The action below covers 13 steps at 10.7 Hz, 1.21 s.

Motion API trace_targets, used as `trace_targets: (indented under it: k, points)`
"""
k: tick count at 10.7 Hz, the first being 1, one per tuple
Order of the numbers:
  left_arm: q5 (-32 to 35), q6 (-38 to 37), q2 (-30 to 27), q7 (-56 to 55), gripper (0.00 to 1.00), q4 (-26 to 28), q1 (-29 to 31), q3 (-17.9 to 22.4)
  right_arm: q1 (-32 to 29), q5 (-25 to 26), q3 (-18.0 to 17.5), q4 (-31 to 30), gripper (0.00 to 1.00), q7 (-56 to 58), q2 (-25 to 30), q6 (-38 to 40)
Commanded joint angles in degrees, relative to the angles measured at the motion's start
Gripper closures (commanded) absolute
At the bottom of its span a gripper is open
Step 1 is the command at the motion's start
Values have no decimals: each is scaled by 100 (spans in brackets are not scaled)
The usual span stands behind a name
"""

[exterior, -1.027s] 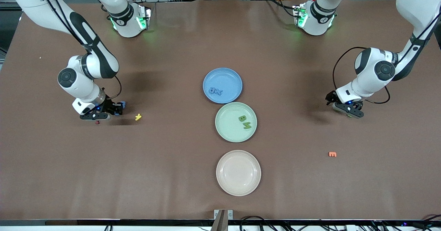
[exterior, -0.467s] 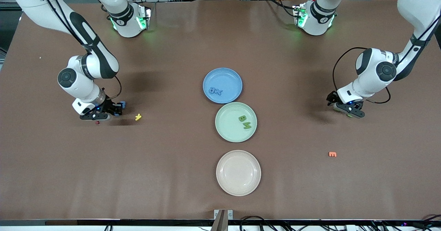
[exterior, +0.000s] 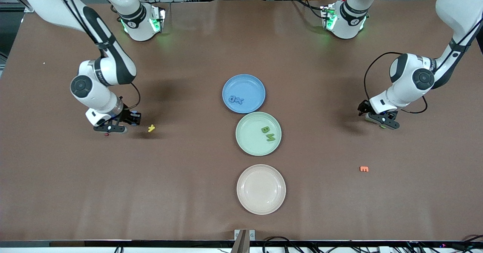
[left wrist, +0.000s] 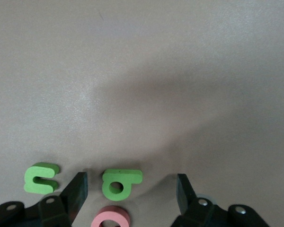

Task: Sort letters by color into matching plates
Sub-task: 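Lift the blue G with the right gripper toward the blue plate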

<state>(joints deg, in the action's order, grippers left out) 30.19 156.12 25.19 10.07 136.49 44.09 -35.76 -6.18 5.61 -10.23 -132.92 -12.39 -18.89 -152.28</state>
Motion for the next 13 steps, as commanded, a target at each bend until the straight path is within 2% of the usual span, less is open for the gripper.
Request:
trace_targets:
  k: [1,2,5,10,11,13]
  points:
    - [146,77,100,-84,22,-35,100,-36,695,-200,13,-14,74,-1042,158,93]
    - [146,77,100,-84,22,-35,100,-36,941,-218,-22,3,74,-1464,158,102]
    - [146,68,144,-93,26,-35,92,-2,1504,-218,-504,152,74,-2843,149,102]
    - [146,68,144,-93,50,-52,83,34,2795,-218,-559,609,74,-4374,-53,234]
    - [146,68,136,-93,56,-52,83,34,2998,-218,-594,810,74,-4690,-149,338]
    - [146,68,127,-93,68,-61,91,34,3411,-218,-603,1668,74,-5236,-622,1065]
